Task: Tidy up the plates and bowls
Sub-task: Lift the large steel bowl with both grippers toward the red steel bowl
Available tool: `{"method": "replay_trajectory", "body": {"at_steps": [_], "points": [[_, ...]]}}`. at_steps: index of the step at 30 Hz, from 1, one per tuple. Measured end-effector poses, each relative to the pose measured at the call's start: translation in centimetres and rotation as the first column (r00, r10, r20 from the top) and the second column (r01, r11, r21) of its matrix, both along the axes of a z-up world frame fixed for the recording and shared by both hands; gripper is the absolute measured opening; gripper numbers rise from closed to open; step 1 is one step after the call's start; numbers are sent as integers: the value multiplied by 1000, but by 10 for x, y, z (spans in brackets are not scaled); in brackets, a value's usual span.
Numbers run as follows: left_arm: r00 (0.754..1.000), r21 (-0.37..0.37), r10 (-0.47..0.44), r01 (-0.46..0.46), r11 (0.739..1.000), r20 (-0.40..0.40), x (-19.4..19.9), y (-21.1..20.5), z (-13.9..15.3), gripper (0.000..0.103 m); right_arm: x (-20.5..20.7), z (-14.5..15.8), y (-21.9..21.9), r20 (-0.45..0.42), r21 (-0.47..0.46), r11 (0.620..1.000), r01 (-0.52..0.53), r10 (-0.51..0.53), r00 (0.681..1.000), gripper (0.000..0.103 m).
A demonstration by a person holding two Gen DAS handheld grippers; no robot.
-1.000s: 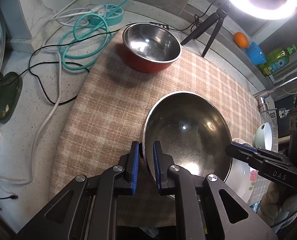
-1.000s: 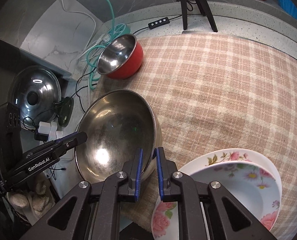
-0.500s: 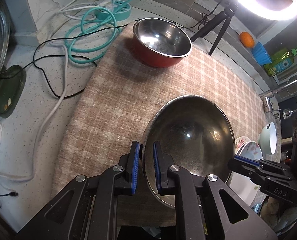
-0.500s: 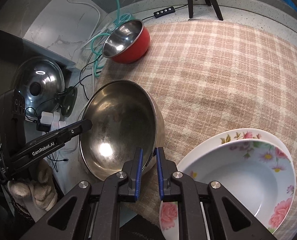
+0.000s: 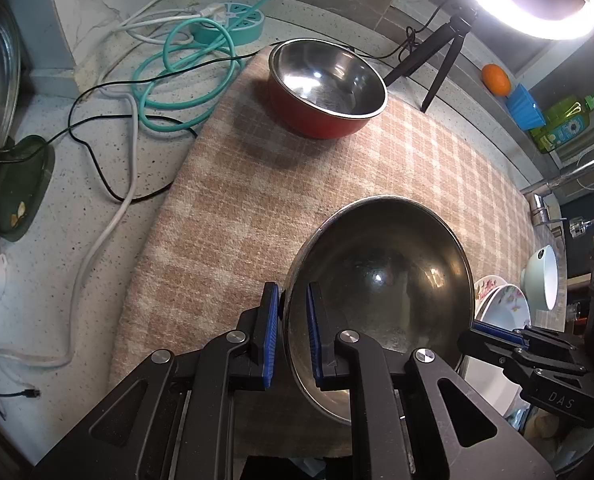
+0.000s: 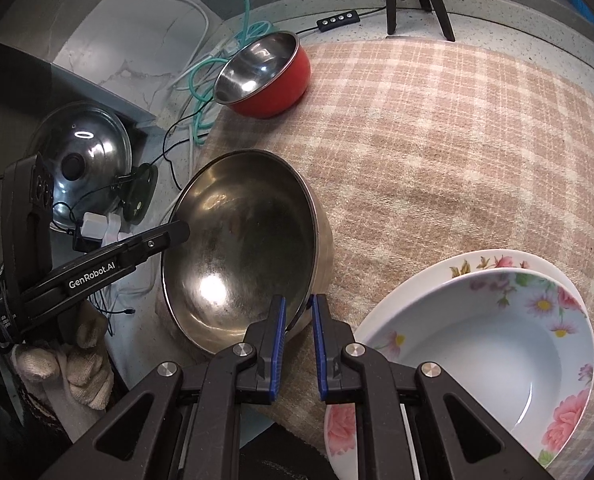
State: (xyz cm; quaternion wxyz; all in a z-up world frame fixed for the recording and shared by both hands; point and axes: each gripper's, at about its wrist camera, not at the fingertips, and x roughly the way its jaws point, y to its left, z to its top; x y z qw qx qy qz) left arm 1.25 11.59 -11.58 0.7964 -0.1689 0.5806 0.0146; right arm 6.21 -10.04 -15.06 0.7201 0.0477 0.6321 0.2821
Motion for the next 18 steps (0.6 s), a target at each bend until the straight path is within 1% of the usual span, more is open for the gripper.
{"method": "replay_trajectory", "body": {"at_steps": [8, 11, 14, 18], "points": [[1000, -6, 9, -9, 1000, -8, -2, 2, -2, 12, 1, 4, -3, 17, 0, 1000, 1, -1, 1000, 12], [1000, -8, 18, -18, 1000, -2, -3, 5, 0, 12, 2, 8, -6, 35, -4, 1000, 9, -9, 999, 12], [1000, -19, 23, -23, 1000, 1, -3, 7, 2, 12, 4, 11, -9, 35, 4, 1000, 17, -17, 999, 12], [1000, -11, 25, -25, 1000, 12, -4, 7, 5, 12, 5, 13, -13, 39, 8, 1000, 26, -26, 999, 12]]}}
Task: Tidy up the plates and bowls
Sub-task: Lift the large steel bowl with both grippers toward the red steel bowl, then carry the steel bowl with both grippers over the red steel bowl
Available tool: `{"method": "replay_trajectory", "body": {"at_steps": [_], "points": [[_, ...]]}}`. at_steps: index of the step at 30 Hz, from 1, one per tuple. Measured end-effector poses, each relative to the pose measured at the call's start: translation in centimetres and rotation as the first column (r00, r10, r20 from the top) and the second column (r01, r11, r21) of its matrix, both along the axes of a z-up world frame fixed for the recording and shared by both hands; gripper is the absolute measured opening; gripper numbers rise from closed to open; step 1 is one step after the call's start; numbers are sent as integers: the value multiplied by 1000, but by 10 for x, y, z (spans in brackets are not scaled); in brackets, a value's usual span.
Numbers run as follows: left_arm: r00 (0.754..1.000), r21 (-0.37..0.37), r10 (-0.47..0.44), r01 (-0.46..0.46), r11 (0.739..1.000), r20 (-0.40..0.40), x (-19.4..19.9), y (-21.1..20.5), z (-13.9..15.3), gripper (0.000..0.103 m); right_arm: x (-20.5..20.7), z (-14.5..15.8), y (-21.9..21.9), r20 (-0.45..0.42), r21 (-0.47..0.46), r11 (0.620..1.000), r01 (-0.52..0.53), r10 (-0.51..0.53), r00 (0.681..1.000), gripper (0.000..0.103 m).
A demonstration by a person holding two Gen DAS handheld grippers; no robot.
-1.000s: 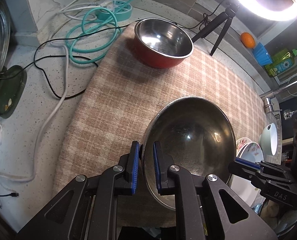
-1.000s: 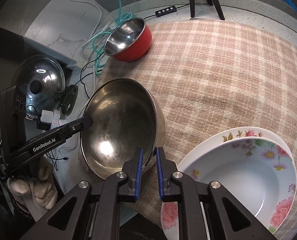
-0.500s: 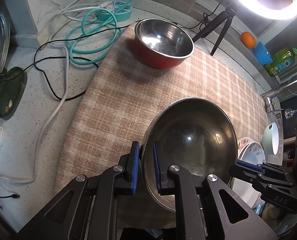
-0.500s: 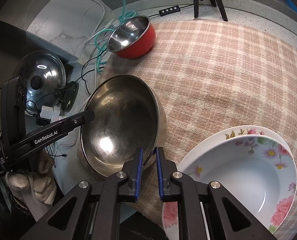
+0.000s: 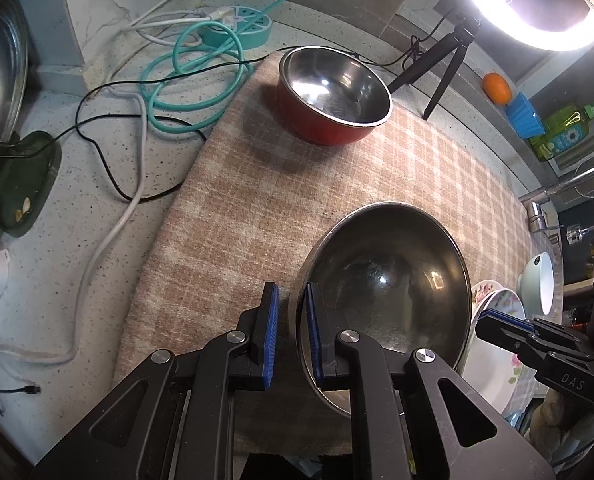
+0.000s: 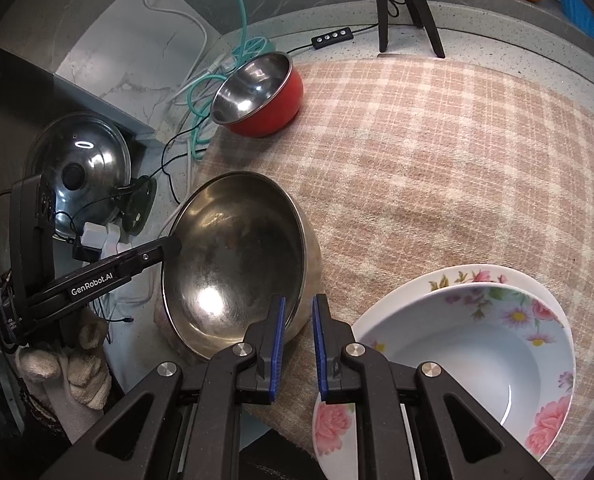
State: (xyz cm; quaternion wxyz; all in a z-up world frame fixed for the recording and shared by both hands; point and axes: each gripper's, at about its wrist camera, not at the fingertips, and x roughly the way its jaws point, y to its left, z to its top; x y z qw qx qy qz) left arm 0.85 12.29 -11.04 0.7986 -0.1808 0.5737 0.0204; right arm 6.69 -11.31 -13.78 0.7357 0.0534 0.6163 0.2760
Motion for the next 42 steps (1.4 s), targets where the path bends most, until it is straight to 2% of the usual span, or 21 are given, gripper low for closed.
{"method": "replay_trajectory", "body": {"at_steps": [9, 20, 26, 28, 36, 42], "points": [[999, -12, 27, -27, 1000, 25, -3, 8, 9, 13, 4, 6, -10, 6, 17, 999, 29, -30, 1000, 17], [996, -19, 62, -61, 998, 69, 8, 27, 26, 13, 21, 20, -21, 28, 51, 996, 72, -74, 997, 19], [994, -22, 64, -62, 998, 90, 27, 34, 34, 13, 38, 33, -16, 53, 71, 995, 70, -74, 996, 21], [993, -30, 67, -64, 998, 93, 36, 37, 36, 13, 47, 38, -11, 65, 74, 995, 67, -72, 995, 29], [995, -30, 63, -61, 998, 81, 76, 43, 30, 13, 87, 43, 11, 77, 79, 994, 69, -75, 994, 30], [996, -37, 66, -64, 997, 52, 103, 47, 17, 13, 117, 31, 30, 53, 82, 994, 71, -75, 996, 30]]}}
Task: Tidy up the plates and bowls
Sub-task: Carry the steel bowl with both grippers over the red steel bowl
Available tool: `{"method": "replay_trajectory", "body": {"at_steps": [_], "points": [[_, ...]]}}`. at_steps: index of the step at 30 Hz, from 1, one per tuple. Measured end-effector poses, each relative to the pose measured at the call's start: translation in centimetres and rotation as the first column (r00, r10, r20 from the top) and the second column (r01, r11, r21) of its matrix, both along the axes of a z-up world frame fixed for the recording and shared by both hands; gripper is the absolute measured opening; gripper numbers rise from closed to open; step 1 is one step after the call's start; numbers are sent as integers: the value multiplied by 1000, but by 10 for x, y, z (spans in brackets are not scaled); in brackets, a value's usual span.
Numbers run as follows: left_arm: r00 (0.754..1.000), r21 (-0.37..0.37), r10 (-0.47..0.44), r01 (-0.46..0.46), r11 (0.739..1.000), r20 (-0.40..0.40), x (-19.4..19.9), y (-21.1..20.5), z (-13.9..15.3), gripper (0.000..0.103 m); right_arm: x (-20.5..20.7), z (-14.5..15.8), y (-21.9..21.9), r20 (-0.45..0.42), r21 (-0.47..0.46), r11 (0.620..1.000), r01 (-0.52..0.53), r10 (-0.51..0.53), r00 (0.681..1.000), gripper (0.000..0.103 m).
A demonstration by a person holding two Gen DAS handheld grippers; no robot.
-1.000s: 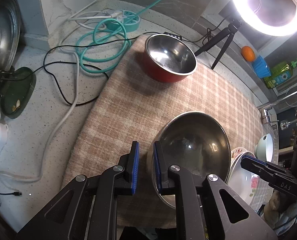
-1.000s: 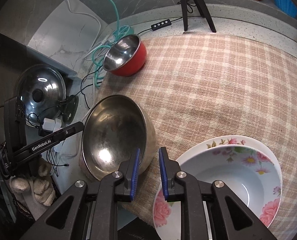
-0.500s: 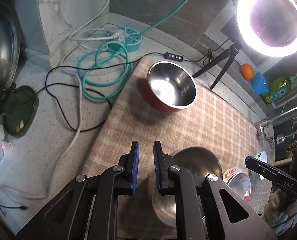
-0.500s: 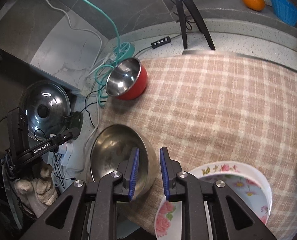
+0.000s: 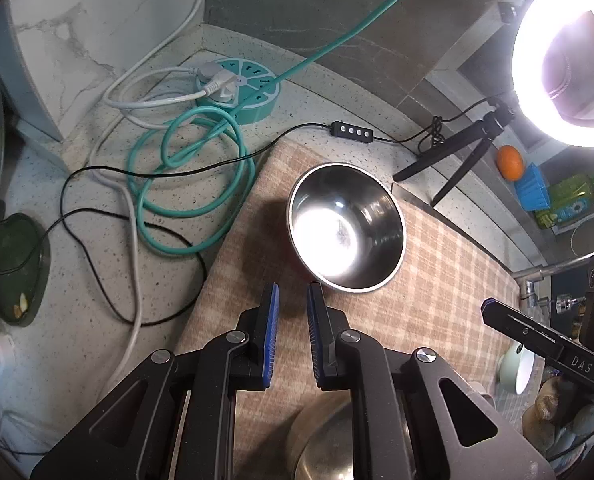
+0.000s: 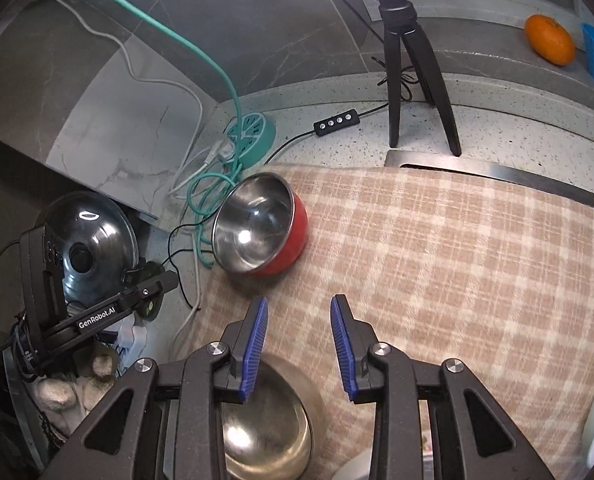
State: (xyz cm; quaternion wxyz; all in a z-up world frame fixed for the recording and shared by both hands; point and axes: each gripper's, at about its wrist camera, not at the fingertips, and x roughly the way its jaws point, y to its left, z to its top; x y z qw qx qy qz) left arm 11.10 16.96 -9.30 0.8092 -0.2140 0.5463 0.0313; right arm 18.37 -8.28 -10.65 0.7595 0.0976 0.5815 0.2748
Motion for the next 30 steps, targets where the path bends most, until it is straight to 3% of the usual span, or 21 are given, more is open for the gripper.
{"method": "replay_trajectory", "body": {"at_steps": [12, 27, 30], "points": [[999, -25, 17, -18, 1000, -30, 39, 8, -20, 13, 39, -36, 37, -58, -4, 1000, 4, -5, 998, 30], [999, -17, 15, -15, 1000, -34, 50, 12, -31, 13, 58, -62, 62, -83, -27, 1000, 13, -15, 996, 29], [999, -20, 13, -14, 1000, -34, 52, 11, -33, 12, 60, -63, 63, -85, -28, 1000, 12, -14, 996, 25]]}}
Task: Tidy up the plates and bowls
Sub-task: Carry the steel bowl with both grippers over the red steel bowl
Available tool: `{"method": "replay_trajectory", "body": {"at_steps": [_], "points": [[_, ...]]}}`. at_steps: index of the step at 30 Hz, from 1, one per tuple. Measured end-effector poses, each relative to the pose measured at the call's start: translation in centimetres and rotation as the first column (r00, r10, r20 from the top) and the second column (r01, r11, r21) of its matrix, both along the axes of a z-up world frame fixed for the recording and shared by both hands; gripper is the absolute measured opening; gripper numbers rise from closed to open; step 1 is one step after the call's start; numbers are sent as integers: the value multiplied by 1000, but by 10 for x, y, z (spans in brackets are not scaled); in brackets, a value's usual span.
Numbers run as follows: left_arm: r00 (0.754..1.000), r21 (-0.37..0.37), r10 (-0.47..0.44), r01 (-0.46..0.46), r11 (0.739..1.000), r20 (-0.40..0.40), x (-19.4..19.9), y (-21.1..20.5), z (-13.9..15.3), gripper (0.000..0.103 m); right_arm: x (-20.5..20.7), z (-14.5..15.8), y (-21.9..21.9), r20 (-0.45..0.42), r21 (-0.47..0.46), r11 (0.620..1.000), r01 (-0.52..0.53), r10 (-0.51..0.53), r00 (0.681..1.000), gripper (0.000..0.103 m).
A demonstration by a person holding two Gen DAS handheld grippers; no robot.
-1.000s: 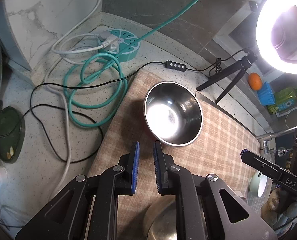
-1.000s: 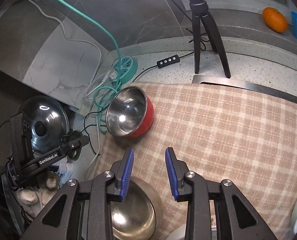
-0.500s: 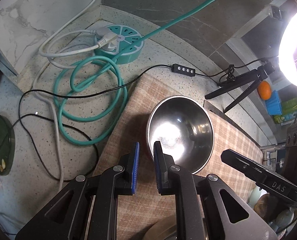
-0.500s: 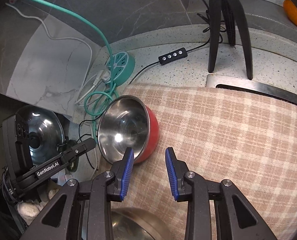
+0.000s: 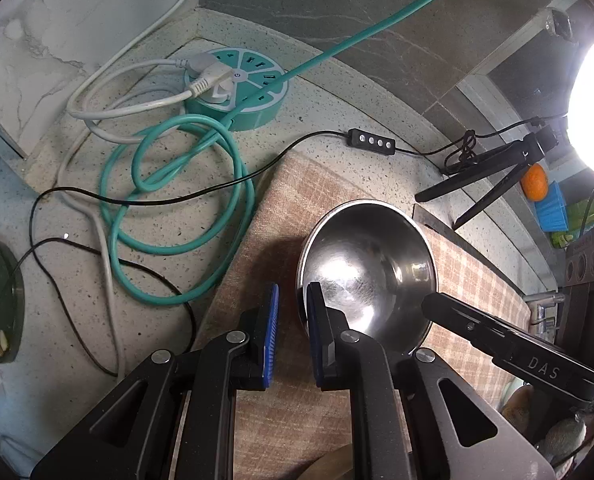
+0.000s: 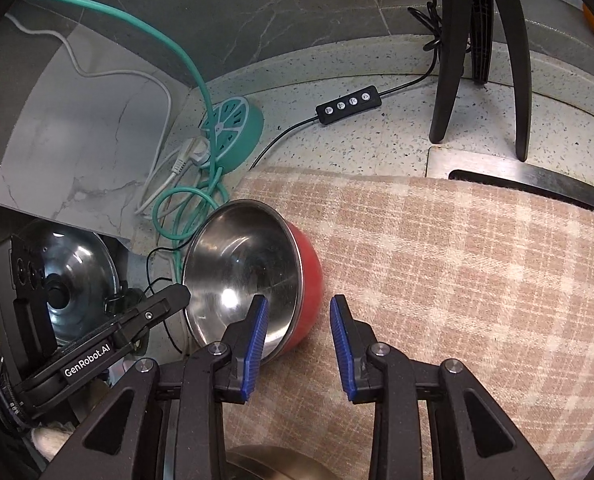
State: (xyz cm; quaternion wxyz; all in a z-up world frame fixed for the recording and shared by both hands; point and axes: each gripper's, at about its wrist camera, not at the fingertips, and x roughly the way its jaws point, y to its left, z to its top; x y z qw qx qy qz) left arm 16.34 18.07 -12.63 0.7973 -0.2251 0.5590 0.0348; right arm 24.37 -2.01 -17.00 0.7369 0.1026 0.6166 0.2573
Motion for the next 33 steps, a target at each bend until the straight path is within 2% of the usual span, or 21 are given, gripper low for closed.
{"method": "replay_trajectory", "body": {"at_steps": [10, 21, 33], "points": [[1000, -17, -19, 19, 1000, -15, 5, -7, -5, 11, 2, -7, 5, -15, -12, 1000, -11, 10, 1000, 10], [999, 12, -39, 39, 999, -7, 1, -14, 1, 10, -4, -4, 5, 1, -25, 1000, -19, 19, 1000, 10], [997, 13, -62, 62, 998, 38, -19, -23, 29, 10, -24, 25, -8, 23, -1, 1000, -32, 32, 999, 10]]}}
